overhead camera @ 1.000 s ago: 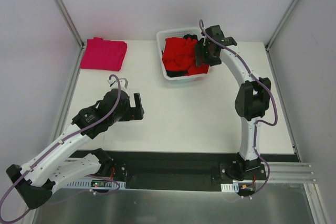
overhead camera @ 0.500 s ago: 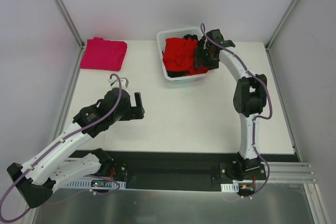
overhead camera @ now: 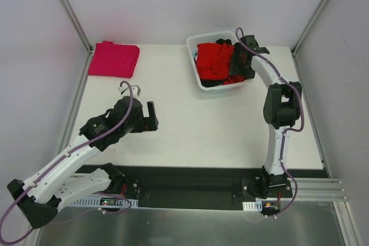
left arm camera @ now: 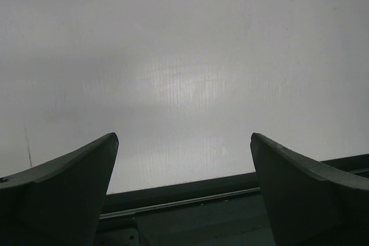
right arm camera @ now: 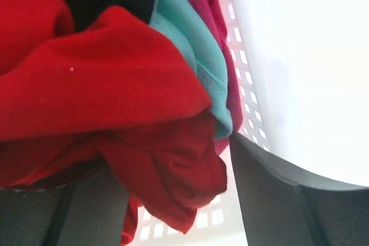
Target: Fold and stack the t-shirts
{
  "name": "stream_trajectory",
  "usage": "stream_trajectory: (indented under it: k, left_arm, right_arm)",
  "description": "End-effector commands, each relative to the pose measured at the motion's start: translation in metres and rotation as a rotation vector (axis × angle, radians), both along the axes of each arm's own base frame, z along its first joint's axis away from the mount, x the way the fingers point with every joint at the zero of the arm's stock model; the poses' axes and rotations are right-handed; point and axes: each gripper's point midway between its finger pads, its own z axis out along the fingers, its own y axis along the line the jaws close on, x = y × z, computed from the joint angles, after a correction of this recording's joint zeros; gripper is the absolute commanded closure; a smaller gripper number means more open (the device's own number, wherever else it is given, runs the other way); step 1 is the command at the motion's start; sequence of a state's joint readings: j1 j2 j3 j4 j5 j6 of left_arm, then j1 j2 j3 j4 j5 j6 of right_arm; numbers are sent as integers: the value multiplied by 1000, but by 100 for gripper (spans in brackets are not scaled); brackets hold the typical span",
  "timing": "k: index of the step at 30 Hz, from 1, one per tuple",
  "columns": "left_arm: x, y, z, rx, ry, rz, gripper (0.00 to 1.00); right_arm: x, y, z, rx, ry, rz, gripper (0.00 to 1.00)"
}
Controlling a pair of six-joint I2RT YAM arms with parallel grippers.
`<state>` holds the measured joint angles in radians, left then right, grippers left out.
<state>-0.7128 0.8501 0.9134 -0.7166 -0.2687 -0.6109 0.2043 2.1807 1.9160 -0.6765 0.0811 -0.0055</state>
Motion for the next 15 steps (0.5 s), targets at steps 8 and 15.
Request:
stream_trajectory:
  k: [8,15]
  left_arm:
    - [-3,1,13,-30,-25,3,1]
    - [-4,4,13,-26,-32,-1,1]
  right_arm:
    - [-54,-130,-8,-216,138,-358,33]
    - [-68,-175,1,-275,156,-458,35]
